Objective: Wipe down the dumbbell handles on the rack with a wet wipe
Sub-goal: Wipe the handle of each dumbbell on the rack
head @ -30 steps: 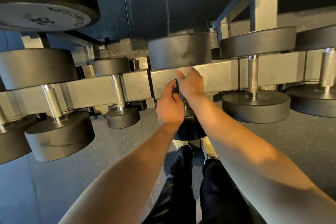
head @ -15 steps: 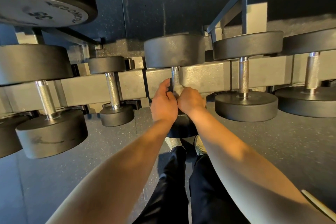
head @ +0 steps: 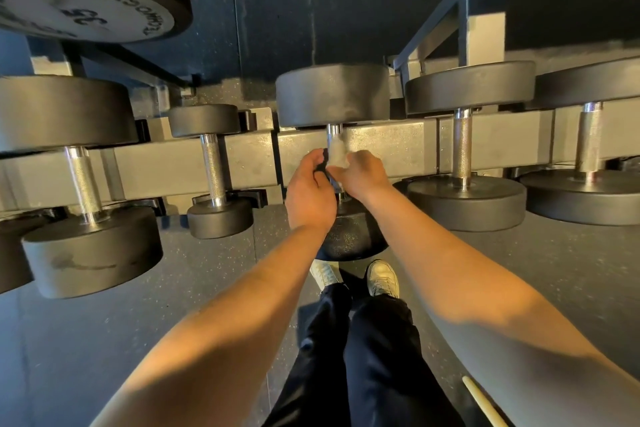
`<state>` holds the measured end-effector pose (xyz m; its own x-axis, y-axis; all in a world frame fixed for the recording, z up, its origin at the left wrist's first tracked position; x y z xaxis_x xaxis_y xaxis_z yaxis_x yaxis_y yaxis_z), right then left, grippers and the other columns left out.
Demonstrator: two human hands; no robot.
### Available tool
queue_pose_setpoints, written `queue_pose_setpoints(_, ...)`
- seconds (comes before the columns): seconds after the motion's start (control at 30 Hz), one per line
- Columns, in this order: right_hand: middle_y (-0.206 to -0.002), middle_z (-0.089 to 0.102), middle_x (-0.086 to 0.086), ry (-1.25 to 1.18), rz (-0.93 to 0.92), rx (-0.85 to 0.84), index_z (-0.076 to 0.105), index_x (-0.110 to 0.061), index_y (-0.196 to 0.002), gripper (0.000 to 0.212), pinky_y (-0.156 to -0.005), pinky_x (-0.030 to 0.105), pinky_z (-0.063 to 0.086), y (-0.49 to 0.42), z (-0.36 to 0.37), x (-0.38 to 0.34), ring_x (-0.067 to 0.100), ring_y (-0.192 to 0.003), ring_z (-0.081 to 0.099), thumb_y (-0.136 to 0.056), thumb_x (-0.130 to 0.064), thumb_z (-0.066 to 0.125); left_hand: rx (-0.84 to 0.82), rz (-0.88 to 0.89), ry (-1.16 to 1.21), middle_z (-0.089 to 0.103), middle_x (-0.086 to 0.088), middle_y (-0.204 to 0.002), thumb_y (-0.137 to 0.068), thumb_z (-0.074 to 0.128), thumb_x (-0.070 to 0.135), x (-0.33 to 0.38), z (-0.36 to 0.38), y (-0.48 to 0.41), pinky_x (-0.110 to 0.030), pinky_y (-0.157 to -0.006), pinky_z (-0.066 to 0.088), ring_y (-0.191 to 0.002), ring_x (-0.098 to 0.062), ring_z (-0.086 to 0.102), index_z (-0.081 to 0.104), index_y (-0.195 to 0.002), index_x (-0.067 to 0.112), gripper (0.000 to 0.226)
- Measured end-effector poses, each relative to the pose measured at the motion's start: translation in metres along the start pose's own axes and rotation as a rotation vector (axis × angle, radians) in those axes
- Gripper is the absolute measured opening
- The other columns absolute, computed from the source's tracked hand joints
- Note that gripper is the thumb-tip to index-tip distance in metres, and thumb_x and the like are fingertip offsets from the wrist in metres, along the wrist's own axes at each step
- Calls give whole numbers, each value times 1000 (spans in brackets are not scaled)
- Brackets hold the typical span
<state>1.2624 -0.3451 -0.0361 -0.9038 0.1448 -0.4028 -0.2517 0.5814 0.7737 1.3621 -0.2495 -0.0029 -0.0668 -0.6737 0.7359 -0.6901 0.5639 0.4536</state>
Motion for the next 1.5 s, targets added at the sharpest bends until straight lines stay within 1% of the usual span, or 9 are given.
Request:
queue_pose_setpoints(0.13,-118,65,13,159,94,-59,61,-7,-121,31,-89,38,52,8,10,20,30,-108,62,-94,-22,63,12,-15,19,62,6,-136,-100,38,4,-3,-1,-2,-20,-99,38,-122,-10,56,57,-137,24,46)
queue_pose_setpoints(0.27,-135,51,9,393,111,-67,53,-15,-134,64,-105,48,40,15,3,20,34,-133,36,-84,-50,72,28,3,46,62,6,-134,-100,39,5,-3,-5,-1,-20,-98,38,-118,-8,55,58,-135,24,45)
queue_pose_setpoints(0.6,-120,65,9,171,126,86,65,-12,-116,26,-103,46,44,28,-21,33,32,-116,59,-93,-24,67,83,-30,103,66,7,-125,-101,39,7,-7,-11,1,-27,-99,45,-113,-9,58,61,-129,23,39)
queue_pose_setpoints(0.7,-99,73,9,-121,64,248,75,-16,-100,16,-78,35,54,23,-31,38,27,-92,68,-94,-28,67,90,-31,111,67,7,-123,-102,40,7,-7,-12,2,-25,-98,45,-110,-8,58,63,-126,21,37)
queue_pose_setpoints(0.93,-113,68,14,69,53,19,67,-3,-117,23,-72,25,42,2,1,13,29,-104,64,-97,-3,54,57,-15,61,67,7,-124,-103,38,10,-6,-9,0,-28,-97,47,-112,-11,59,63,-128,21,37)
queue_pose_setpoints(1.1,-114,69,13,104,-47,122,69,-3,-119,27,-73,21,41,11,-9,16,29,-103,65,-99,-8,51,22,-18,22,67,4,-127,-103,39,11,-5,-5,-2,-34,-101,49,-115,-16,60,64,-130,19,38)
queue_pose_setpoints(1.17,-100,69,2,-108,-124,250,74,-10,-107,23,-65,12,40,14,-25,5,22,-90,64,-96,-5,54,-3,-27,2,67,5,-127,-103,39,13,-6,-3,-3,-36,-101,50,-116,-15,61,63,-131,21,38)
queue_pose_setpoints(1.3,-86,62,4,-166,-161,282,63,-9,-82,22,-69,23,38,5,-45,-27,20,-84,54,-101,-14,53,-26,-24,-17,66,7,-128,-102,39,13,-6,0,-4,-33,-99,49,-115,-15,60,60,-133,23,39)
queue_pose_setpoints(1.5,-121,66,13,247,-73,-7,54,-10,-141,39,-78,28,46,10,-1,-1,31,-108,64,-102,-9,48,1,-8,15,66,7,-128,-103,39,11,-6,-2,-5,-30,-97,48,-114,-13,60,60,-132,24,38)
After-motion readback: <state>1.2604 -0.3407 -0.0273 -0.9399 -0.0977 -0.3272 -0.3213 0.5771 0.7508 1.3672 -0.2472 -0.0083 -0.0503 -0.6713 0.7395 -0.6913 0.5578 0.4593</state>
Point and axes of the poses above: each hand's wrist, its own y-axis away from the middle knuckle, its own z-axis out of the palm, x = y × z, the point moved 10 cm from there along -y, towards the middle knuckle
